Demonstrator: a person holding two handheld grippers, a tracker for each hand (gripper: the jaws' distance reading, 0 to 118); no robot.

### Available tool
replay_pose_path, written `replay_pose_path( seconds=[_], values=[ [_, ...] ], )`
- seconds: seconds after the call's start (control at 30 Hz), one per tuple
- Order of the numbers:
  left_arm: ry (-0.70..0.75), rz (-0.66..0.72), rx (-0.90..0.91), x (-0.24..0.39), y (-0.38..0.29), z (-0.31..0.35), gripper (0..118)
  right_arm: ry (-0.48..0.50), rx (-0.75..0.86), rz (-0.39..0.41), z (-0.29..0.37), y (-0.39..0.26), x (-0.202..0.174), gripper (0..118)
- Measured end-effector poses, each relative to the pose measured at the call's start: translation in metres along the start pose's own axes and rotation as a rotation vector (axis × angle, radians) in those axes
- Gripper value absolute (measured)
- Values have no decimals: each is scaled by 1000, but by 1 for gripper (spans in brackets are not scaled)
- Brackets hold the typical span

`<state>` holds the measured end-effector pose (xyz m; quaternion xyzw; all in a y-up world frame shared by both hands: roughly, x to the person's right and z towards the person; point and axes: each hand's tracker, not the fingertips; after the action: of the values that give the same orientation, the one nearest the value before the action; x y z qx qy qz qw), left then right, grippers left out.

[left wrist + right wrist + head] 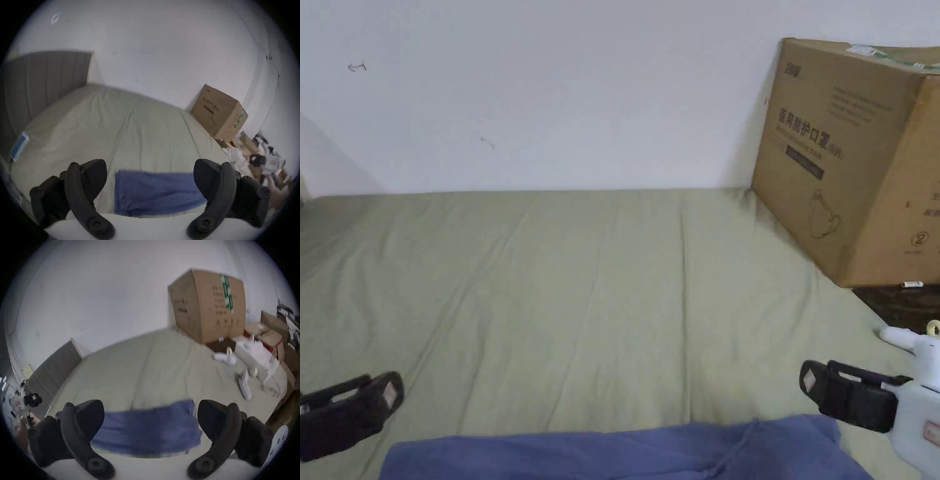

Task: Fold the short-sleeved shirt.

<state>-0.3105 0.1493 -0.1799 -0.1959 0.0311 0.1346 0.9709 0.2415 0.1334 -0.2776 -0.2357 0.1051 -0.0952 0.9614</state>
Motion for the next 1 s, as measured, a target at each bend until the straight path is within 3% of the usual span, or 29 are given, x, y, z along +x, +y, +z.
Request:
replay_pose_path(
  seconds=[0.07,0.1,0.13,0.17,0.2,0.23,0.27,0.33,0.5,0.6,0.7,0.8,0.83,0.9,0.97,1.0],
  values=[
    [17,-68,43,32,10,-4,110,-23,61,63,-2,6,-28,114],
    [13,-92,59,44,13,-6,104,-30,82,86,-3,8,-36,114],
    [-7,-118,71,58,15,-9,90,-35,103,107,-4,10,-46,110],
    [-28,-122,63,67,14,-15,64,-25,120,121,-4,11,-54,99],
    [-40,-128,47,76,14,-20,15,-25,117,121,-5,11,-60,58],
    [-6,-157,23,87,13,-26,0,-32,107,124,-8,13,-66,10],
    [-10,-160,33,92,8,-29,0,-38,81,127,-10,13,-68,0],
    [-38,-160,31,97,2,-33,0,5,64,86,-12,15,-66,0],
    [-32,-143,9,88,0,-35,0,-30,77,109,-13,16,-62,0],
    [-52,-75,-59,50,9,-39,0,-27,52,125,-16,18,-59,0],
    [-174,133,-258,-19,10,-54,0,-24,19,146,-19,17,-58,0],
    [-448,535,-421,-106,-17,-76,0,-14,-25,153,-27,12,-60,0],
    [-473,609,-443,-123,-24,-80,0,-4,-43,148,-30,11,-61,0],
    [-466,620,-476,-151,-41,-86,1,4,-71,141,-36,7,-66,0],
    [-434,640,-511,-169,-59,-93,10,11,-98,138,-43,4,-73,0],
    [-448,686,-518,-177,-69,-99,37,15,-108,136,-45,2,-77,0]
  ],
)
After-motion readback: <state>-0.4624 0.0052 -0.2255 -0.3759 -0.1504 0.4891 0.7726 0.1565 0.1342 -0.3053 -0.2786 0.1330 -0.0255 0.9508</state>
